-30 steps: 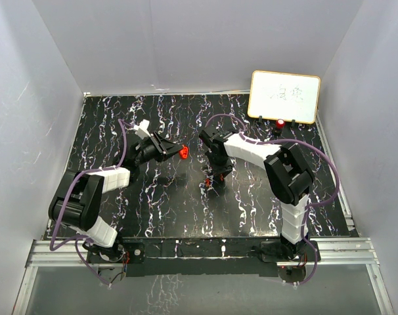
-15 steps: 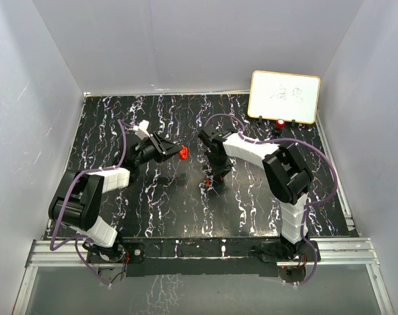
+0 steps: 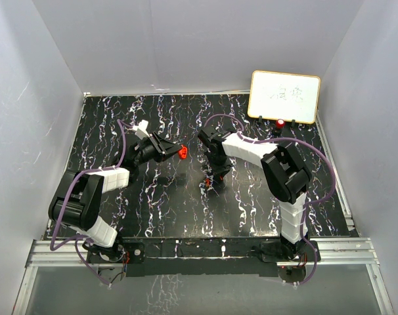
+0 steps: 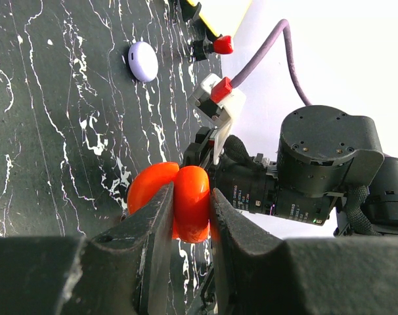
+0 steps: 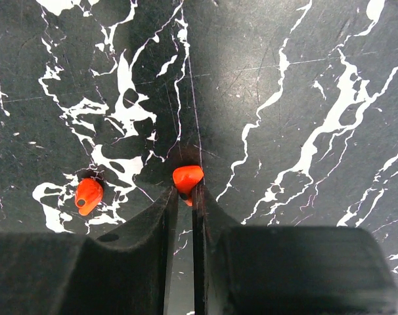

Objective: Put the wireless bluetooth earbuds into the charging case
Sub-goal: Pick up the earbud from the center of the board.

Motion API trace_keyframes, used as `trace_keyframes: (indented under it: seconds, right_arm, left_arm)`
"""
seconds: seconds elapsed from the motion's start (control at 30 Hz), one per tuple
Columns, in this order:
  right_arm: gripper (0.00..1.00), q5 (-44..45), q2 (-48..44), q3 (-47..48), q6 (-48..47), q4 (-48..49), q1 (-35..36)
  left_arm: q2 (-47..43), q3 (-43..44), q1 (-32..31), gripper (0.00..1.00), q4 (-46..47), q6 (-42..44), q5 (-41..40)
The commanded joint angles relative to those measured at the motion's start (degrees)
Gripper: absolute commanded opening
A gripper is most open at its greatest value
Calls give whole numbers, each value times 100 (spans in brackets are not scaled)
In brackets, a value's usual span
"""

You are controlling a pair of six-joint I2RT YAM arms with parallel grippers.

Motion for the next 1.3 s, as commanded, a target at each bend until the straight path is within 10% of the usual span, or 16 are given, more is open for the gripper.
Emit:
trace_keyframes:
  seconds: [0.0,0.57,1.27]
  right_arm:
    - [12,150,-10,264,-48,47,-26]
    - [0,373,-393,130,-64,470,-28]
    - [0,-825,-3790,-4068,-783,7970,-143]
  left_arm:
    - [-33,-42,37,0,198,-36,135]
    - [-57,-69,54,0,200,-42,150]
    - [-40,160,-110,0,307,-362,63]
